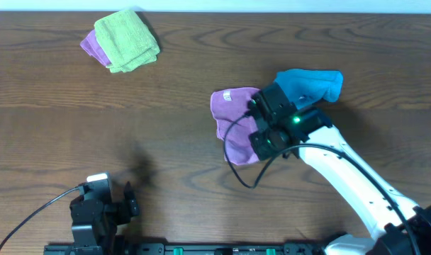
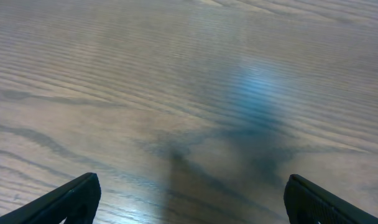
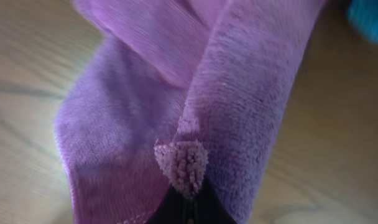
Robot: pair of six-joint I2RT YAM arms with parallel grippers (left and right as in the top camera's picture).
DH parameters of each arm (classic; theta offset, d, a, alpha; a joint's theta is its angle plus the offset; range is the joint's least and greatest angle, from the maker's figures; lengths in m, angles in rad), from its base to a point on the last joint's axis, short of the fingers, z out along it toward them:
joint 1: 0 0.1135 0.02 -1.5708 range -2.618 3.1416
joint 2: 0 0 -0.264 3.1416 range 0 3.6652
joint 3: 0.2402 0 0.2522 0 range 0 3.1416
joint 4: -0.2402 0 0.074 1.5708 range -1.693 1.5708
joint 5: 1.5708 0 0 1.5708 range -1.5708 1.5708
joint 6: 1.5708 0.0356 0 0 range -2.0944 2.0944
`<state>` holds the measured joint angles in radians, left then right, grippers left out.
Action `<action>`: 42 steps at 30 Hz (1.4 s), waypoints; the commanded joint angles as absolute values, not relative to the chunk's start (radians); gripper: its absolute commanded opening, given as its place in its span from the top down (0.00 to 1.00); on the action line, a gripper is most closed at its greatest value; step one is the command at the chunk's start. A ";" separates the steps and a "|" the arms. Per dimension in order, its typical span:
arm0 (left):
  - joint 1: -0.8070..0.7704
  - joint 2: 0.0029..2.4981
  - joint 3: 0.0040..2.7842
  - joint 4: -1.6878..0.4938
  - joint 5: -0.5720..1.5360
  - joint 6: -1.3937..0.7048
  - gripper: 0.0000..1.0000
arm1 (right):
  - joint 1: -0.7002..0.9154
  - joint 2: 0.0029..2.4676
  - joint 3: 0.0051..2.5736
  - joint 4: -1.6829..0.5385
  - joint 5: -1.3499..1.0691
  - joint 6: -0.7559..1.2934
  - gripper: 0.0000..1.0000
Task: Fold the cloth
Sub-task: 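Pull the purple cloth right with the right gripper to spread it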
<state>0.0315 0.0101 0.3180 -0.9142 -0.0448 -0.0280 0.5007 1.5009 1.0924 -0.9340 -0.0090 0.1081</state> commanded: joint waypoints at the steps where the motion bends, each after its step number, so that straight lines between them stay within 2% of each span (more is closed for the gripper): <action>1: 0.028 0.004 0.303 -0.910 -0.001 -0.023 0.05 | 0.467 1.479 1.007 -0.896 -0.027 0.240 0.99; 5: 0.028 0.004 0.303 -0.899 0.031 -0.035 0.04 | 0.440 1.479 0.934 -0.839 -0.008 0.365 0.99; 11: 0.028 0.010 0.312 -0.810 0.260 -0.059 0.05 | 0.412 1.479 0.896 -0.850 0.134 0.500 0.98; 13: 0.028 0.038 0.335 -0.788 0.339 -0.068 0.05 | 0.404 1.478 0.896 -0.855 0.168 0.533 0.98; 17: 0.027 0.162 0.416 -0.789 0.365 -0.099 0.04 | 0.380 1.477 0.896 -0.868 0.244 0.601 0.97; 21: 0.025 0.375 0.550 -0.795 0.365 -0.099 0.04 | 0.350 1.477 0.896 -0.894 0.310 0.671 0.87; 23: 0.025 0.503 0.637 -0.821 0.367 -0.099 0.04 | 0.332 1.477 0.896 -0.905 0.340 0.702 0.72; 24: 0.025 0.594 0.703 -0.850 0.368 -0.099 0.04 | 0.322 1.475 0.896 -0.906 0.356 0.715 0.58; 26: 0.025 0.696 0.781 -0.892 0.381 -0.099 0.04 | 0.308 1.470 0.896 -0.905 0.364 0.722 0.41; 28: 0.025 0.801 0.860 -0.929 0.423 -0.098 0.04 | 0.294 1.458 0.896 -0.900 0.364 0.722 0.30; 33: 0.025 0.953 0.921 -0.882 0.578 -0.165 0.05 | 0.275 1.405 0.896 -0.878 0.363 0.721 0.19; 36: 0.025 1.030 0.921 -0.852 0.625 -0.275 0.05 | 0.275 1.364 0.896 -0.856 0.363 0.717 0.16; 42: 0.024 1.164 0.921 -0.829 0.798 -0.292 0.05 | 0.275 1.312 0.896 -0.833 0.344 0.692 0.14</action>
<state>0.0296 1.1095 0.9039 -0.8318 0.6609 -0.2508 0.2829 1.3319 0.8948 -0.8413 0.3401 0.7033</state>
